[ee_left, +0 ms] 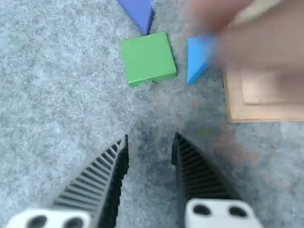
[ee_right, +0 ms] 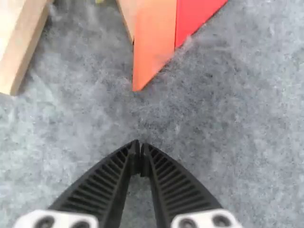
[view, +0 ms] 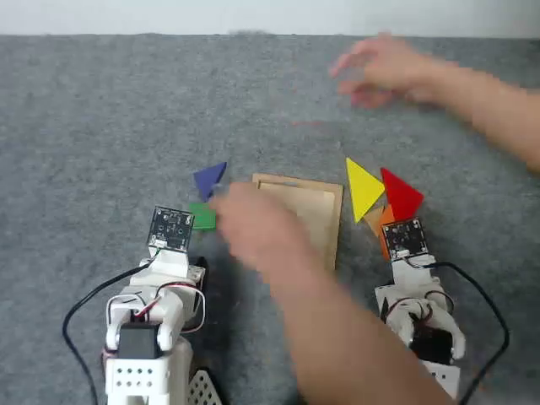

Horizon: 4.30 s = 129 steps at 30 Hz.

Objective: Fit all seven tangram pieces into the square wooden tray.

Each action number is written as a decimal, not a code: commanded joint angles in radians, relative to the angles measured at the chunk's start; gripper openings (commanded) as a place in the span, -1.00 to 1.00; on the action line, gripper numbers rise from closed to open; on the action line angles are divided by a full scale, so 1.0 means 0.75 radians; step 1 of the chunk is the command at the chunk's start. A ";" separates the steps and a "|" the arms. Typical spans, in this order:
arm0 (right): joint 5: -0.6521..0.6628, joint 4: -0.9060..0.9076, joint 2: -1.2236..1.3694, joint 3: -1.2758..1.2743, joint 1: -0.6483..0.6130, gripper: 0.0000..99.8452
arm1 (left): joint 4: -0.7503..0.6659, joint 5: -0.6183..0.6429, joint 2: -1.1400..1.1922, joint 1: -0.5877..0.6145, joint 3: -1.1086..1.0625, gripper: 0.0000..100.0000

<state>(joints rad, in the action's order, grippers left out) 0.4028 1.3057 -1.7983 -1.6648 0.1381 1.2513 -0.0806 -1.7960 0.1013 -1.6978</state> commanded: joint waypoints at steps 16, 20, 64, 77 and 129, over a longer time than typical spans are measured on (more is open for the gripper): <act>-0.010 0.009 -0.021 -0.023 0.011 -0.98 | 0.006 -0.004 -0.023 0.002 0.021 -0.70; -0.010 0.009 -0.021 -0.023 0.011 -0.98 | 0.006 -0.004 -0.023 0.002 0.021 -0.70; -0.010 0.009 -0.021 -0.023 0.011 -0.98 | 0.006 -0.004 -0.023 0.002 0.021 -0.70; -0.010 0.009 -0.021 -0.023 0.011 -0.98 | 0.006 -0.004 -0.023 0.002 0.021 -0.70; 0.018 -0.345 2.037 1.487 -0.101 -0.67 | 0.006 -0.004 -0.023 0.002 0.021 -0.70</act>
<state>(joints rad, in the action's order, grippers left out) 0.4028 1.0710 -0.5999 -0.7564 0.0767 1.2513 -0.0806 -1.7960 0.1013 -1.6978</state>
